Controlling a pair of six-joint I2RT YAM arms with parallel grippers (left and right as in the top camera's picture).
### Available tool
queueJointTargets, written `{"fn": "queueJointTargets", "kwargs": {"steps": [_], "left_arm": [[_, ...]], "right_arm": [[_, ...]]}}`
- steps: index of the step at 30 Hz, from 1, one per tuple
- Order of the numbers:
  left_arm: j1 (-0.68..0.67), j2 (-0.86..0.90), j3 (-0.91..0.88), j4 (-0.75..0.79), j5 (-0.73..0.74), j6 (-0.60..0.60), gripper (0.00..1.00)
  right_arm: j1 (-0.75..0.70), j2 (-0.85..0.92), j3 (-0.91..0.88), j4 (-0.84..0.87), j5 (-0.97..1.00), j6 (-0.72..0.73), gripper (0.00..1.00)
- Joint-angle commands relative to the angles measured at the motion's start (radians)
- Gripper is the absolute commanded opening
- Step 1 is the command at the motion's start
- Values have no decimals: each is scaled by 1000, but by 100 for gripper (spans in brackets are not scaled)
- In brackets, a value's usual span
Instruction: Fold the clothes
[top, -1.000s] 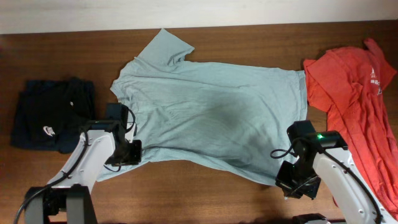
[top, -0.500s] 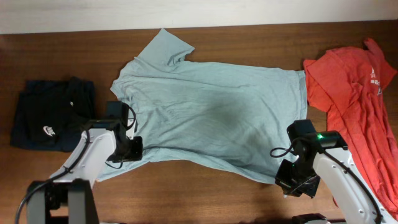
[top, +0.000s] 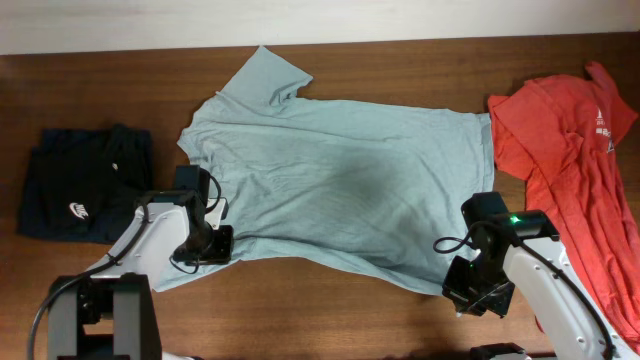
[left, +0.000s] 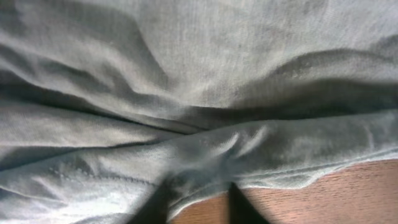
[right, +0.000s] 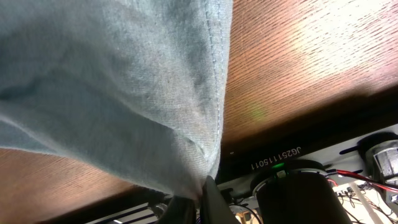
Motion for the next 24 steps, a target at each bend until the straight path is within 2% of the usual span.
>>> {"fn": "queueJointTargets", "kwargs": {"steps": [1,6,9,11,13,24], "left_arm": [[-3,8,-5,4,4,26,0],[-3,8,47,-92,10,-37,1],[-3,-6,139,-243,68,-97,1],[-3,-48,201,-402,134,-156,1],[-3,-82,207,-465,158,-166,0],[-3,-217,207,-622,128,-169,1]], "right_arm": [[-5,-10,15,0,10,-2,5],[-6,-10,15,14,10,-2,5],[-6,-10,15,25,9,-1,4],[-6,-10,15,18,9,-1,4],[-6,-10,15,12,9,-1,4],[-6,-10,15,-25,10,-7,4]]}}
